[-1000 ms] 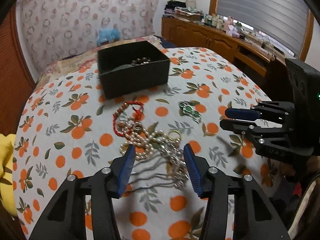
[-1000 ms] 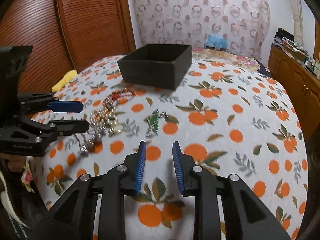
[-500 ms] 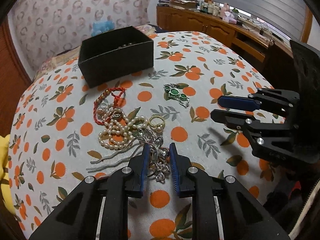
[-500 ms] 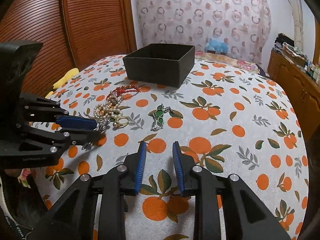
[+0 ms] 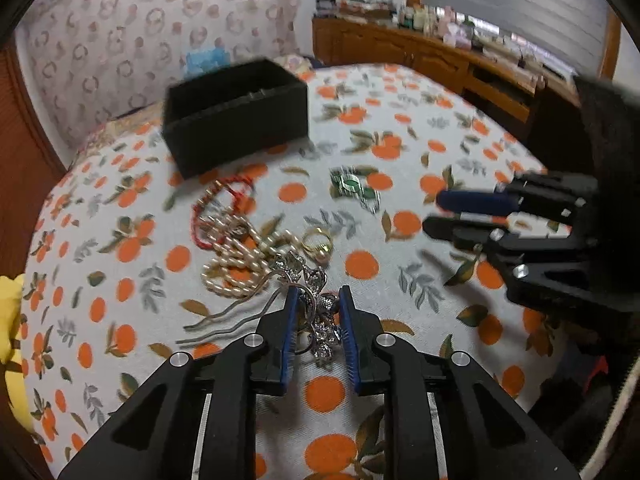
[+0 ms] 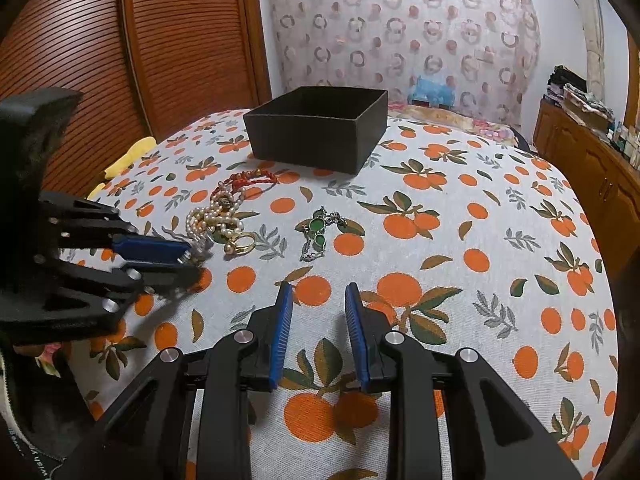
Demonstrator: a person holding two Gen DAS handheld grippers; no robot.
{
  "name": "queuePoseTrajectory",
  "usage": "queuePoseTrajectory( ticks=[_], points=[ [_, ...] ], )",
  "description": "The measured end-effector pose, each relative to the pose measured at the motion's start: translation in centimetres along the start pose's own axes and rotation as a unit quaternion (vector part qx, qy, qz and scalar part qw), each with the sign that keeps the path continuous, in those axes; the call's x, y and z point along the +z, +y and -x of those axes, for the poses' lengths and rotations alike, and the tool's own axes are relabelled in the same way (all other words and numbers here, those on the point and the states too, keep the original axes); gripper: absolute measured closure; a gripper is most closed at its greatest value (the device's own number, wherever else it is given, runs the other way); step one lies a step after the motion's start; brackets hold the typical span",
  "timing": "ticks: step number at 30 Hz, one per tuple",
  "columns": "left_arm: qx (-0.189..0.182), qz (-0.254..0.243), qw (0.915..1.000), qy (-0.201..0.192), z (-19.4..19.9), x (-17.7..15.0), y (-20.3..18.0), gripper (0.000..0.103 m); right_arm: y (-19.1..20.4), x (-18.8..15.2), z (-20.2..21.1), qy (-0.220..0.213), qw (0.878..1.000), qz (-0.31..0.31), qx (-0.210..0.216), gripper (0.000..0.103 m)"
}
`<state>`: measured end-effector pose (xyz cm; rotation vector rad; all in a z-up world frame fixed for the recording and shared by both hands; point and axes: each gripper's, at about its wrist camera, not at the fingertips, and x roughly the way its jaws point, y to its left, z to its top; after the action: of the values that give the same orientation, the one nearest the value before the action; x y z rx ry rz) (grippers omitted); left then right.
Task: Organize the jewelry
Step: 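Grasp the green pendant necklace with the right gripper while the left grasps the silver chain, then carry the green pendant necklace and silver chain into the black box with both grippers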
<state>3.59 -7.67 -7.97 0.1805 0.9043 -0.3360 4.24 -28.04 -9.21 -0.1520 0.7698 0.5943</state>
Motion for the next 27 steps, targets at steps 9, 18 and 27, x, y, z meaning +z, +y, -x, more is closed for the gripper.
queuePoseTrajectory(
  ticks=[9,18,27],
  points=[
    [-0.006,0.036,0.9971,-0.066,3.6,0.1,2.6,0.091,0.9,2.4,-1.0,0.009,1.0,0.022,0.0,0.074],
    [-0.009,0.061,0.9934,-0.096,5.0,0.2,4.5,0.093,0.0,5.3,-4.2,0.044,0.999,0.027,0.007,0.077],
    [-0.008,0.067,0.9914,-0.112,5.6,0.7,5.3,0.095,-0.4,5.4,-5.7,0.058,0.998,0.023,0.015,0.082]
  ],
)
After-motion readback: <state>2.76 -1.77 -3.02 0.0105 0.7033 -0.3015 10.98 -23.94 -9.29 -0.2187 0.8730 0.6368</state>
